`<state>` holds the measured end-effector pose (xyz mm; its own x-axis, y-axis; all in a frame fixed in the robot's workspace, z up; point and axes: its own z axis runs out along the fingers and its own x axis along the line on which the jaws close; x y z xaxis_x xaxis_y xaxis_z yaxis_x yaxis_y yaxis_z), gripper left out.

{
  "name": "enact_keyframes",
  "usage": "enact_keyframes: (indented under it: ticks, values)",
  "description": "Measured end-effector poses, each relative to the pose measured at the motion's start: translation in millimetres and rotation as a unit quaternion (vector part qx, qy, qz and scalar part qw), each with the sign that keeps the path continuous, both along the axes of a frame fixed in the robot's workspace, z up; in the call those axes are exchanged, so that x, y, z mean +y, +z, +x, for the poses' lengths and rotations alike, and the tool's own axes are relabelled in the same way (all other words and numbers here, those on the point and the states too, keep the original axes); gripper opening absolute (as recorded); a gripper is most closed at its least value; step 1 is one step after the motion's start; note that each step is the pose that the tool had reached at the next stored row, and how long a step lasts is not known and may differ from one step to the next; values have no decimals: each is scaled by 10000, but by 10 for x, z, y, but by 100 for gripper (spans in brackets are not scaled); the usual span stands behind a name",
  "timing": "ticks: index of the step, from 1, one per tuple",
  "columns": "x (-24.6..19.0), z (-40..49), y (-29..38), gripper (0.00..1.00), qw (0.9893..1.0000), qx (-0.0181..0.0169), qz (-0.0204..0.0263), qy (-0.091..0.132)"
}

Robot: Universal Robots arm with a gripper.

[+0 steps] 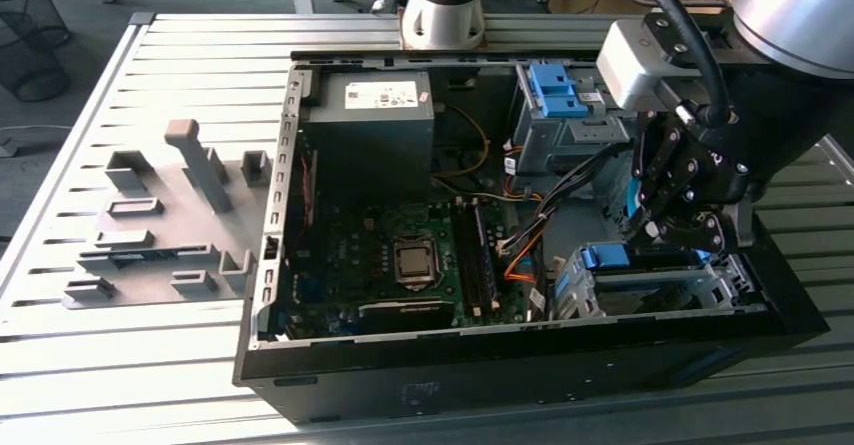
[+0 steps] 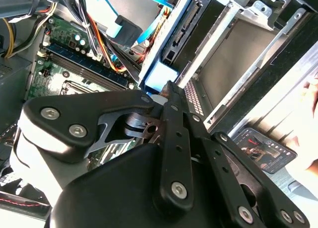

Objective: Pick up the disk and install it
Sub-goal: 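Insert the first disk wire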

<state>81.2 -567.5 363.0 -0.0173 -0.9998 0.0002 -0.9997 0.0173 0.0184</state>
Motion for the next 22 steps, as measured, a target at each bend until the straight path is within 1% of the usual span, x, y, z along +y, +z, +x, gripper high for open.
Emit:
enact_keyframes:
  ticks: [5, 7, 8, 12, 14, 15, 18, 22]
  values:
    - [0, 0, -1, 11, 10000, 0, 0, 0]
    - [0, 21, -3, 11, 10000, 0, 1, 0]
    - [0, 52, -4, 11, 10000, 0, 1, 0]
    - [1, 231, -10, 11, 10000, 7, 0, 2]
    - [11, 309, -9, 11, 10000, 13, -1, 1]
    - [19, 343, -10, 11, 10000, 14, 0, 2]
    - [54, 397, -9, 11, 10000, 21, -1, 2]
    - [142, 432, -10, 11, 10000, 29, 0, 1]
